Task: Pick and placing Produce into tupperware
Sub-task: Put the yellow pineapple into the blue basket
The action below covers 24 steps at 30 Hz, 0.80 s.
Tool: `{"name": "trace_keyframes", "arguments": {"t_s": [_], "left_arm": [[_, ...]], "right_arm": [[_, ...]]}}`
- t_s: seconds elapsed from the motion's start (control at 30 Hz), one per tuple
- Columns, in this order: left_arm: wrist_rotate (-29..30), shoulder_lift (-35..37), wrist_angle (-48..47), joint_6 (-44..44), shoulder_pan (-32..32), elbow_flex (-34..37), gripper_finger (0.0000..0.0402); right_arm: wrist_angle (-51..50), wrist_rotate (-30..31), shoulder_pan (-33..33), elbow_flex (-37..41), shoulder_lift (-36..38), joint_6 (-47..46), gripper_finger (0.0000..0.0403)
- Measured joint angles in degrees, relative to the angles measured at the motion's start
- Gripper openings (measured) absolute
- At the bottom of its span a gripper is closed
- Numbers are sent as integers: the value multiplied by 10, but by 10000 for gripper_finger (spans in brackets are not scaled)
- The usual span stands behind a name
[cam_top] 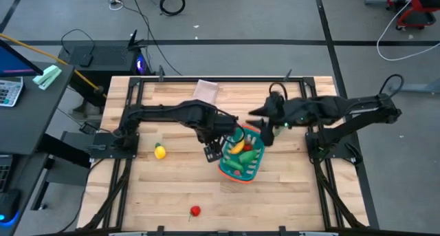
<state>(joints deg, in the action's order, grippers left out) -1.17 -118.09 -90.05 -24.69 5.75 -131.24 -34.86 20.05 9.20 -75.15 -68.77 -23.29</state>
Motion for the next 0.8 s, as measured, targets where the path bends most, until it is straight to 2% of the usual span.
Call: {"name": "trace_keyframes", "arguments": {"t_s": [0.13,0.3,0.5,0.63,0.8], "left_arm": [[1,-3,1,-10,13,2,217],[-10,7,1,14,35,23,201],[-13,53,0,13,50,52,180],[-11,107,1,-2,54,97,172],[-10,192,1,-26,54,201,176]], "right_arm": [[48,-11,43,0,-15,7,173],[26,-10,76,0,-37,-23,173],[4,-11,95,0,-54,-42,173],[7,-11,101,0,-56,-41,173],[5,-11,101,0,-52,-41,173]]}}
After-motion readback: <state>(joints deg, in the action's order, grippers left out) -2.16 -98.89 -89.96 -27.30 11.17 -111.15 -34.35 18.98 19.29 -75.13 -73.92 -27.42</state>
